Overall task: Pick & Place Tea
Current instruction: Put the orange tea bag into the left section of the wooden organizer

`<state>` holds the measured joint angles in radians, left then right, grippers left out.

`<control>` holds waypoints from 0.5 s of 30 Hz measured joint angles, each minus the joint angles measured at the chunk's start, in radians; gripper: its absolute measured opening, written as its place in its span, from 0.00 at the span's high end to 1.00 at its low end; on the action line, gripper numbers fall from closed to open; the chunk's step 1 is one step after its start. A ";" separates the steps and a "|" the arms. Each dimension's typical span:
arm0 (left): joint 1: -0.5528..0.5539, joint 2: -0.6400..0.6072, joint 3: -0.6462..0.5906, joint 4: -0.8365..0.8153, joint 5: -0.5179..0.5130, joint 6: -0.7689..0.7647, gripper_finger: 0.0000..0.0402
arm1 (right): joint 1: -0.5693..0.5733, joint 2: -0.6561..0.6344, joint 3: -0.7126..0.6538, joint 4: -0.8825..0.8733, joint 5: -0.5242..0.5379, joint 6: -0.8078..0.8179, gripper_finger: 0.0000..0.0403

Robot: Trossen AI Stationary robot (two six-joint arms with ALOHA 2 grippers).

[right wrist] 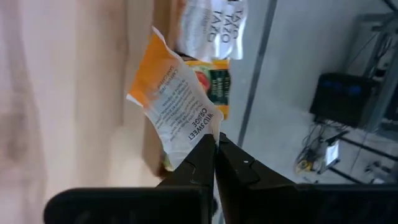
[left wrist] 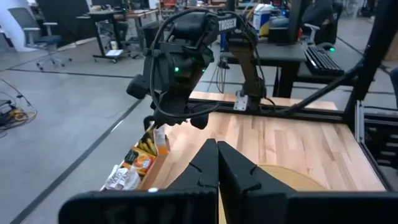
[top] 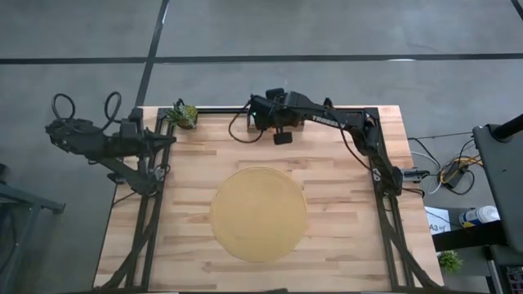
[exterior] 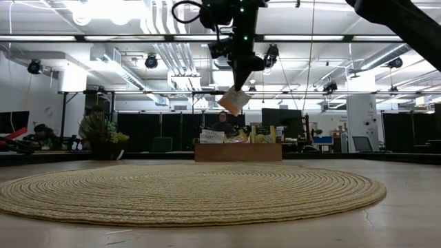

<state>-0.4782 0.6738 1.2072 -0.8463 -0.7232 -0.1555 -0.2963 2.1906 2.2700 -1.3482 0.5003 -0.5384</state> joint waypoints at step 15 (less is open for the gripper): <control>0.000 -0.003 -0.001 0.001 -0.024 -0.011 1.00 | -0.057 0.052 0.000 0.160 -0.003 -0.279 0.98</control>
<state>-0.4782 0.6707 1.2060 -0.8457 -0.7471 -0.1663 -0.3538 2.2427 2.2704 -1.1882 0.4969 -0.8178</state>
